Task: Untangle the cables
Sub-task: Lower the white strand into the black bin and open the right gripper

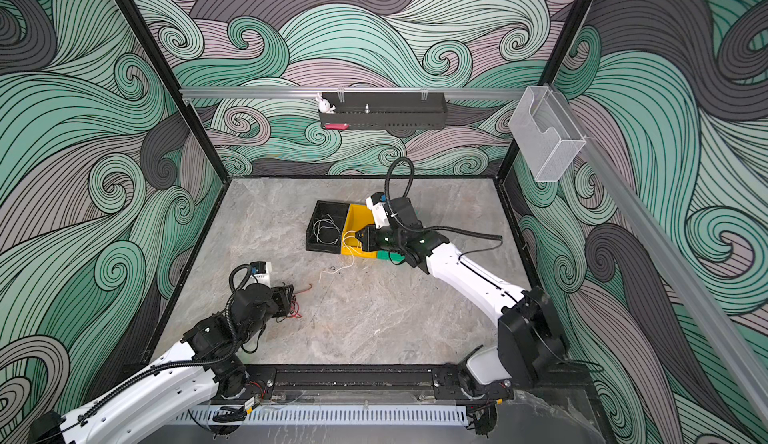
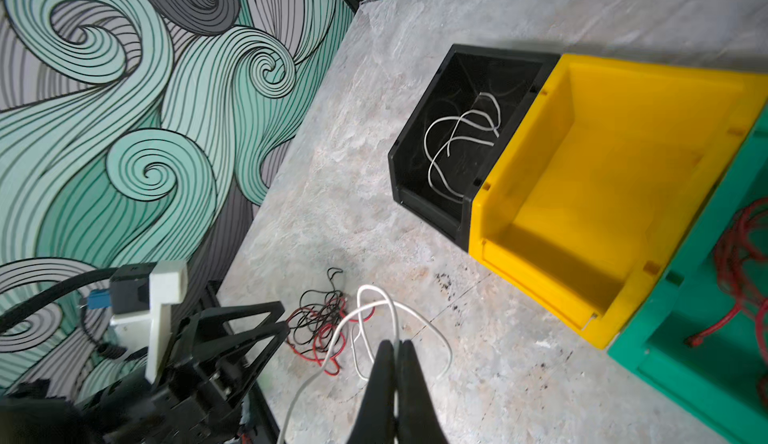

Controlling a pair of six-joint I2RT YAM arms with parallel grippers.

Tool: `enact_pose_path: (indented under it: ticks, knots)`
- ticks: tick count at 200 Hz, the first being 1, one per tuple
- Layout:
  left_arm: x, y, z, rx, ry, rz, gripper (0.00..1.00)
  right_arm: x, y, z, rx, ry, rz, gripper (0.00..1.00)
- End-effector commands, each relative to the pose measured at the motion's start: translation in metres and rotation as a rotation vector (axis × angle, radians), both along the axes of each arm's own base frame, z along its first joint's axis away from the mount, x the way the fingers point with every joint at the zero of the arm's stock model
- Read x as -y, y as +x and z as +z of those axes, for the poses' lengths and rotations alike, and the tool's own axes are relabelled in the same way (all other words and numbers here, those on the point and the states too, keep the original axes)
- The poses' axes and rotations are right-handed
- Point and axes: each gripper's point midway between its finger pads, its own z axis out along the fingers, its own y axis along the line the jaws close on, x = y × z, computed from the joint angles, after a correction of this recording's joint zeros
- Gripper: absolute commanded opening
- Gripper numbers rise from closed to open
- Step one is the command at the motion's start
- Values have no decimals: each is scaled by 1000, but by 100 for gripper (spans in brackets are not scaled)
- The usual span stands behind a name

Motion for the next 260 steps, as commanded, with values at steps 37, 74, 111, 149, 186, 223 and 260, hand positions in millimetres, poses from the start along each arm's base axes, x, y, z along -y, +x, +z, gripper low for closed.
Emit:
enact_pose_path:
  ticks: [37,74,111,149,186,223,260]
  knots:
    - [0,1,2,5,-32,19,42,-15,66,19,162,-144,-101,0]
    - [2,0,-1,-5,-57,21,42,-33,103,13,212,-199,-127,0]
    - [4,0,-4,-21,-58,20,42,-41,131,-1,284,-350,-173,0]
    - [5,2,0,-17,-53,12,42,-58,146,-18,329,-442,-166,0]
    - [4,1,-1,-22,-46,10,43,-87,146,-49,284,-454,-101,0]
    - [2,-2,-3,-21,-47,14,43,-105,145,-77,229,-450,-54,1]
    - [-2,-4,-3,-17,-50,21,43,-108,139,-114,136,-484,-22,1]
